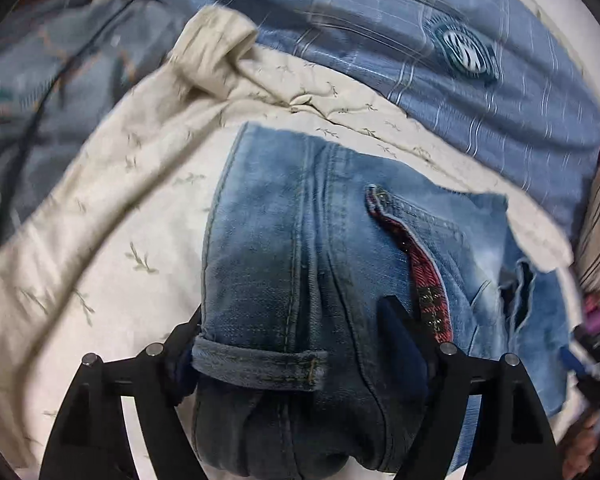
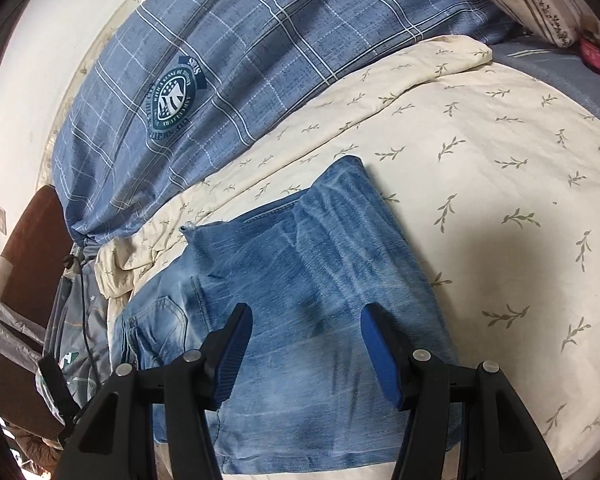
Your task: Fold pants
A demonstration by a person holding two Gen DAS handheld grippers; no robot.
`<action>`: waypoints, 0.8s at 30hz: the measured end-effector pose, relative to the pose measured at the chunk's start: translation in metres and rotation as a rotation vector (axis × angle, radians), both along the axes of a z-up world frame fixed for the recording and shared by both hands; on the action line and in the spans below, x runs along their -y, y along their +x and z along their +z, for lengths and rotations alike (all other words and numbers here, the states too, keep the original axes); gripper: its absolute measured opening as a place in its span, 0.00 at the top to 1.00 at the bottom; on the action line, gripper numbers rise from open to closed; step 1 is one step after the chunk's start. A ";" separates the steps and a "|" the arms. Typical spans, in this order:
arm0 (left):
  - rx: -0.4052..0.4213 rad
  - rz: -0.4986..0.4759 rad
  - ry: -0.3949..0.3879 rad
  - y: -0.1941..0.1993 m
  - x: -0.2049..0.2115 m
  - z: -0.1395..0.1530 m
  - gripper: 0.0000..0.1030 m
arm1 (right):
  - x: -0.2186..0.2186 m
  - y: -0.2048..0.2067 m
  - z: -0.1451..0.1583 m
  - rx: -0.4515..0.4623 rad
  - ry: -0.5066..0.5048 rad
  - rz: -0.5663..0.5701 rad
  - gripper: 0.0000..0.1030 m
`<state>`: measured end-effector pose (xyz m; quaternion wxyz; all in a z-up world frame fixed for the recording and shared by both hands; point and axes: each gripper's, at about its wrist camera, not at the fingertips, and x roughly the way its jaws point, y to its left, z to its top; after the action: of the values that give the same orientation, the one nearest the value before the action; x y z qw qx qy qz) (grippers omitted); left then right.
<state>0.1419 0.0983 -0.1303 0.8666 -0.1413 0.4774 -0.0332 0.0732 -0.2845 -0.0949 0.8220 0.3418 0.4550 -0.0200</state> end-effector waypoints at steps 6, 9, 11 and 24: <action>0.067 -0.025 0.035 -0.005 0.012 0.013 0.71 | -0.002 0.002 0.000 -0.004 -0.016 0.001 0.42; 0.091 -0.039 0.049 -0.005 0.018 0.022 0.81 | -0.003 0.003 0.000 -0.004 -0.024 0.003 0.42; 0.106 -0.044 0.069 -0.006 0.022 0.028 0.82 | -0.002 0.003 -0.001 -0.004 -0.018 0.001 0.42; 0.369 -0.307 0.116 -0.048 0.115 0.137 0.84 | 0.053 -0.012 0.004 0.035 0.009 -0.150 0.41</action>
<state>0.0941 -0.0169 0.0066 0.9305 -0.0087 0.3281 -0.1624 0.0610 -0.3377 -0.0907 0.8244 0.3792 0.4137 -0.0736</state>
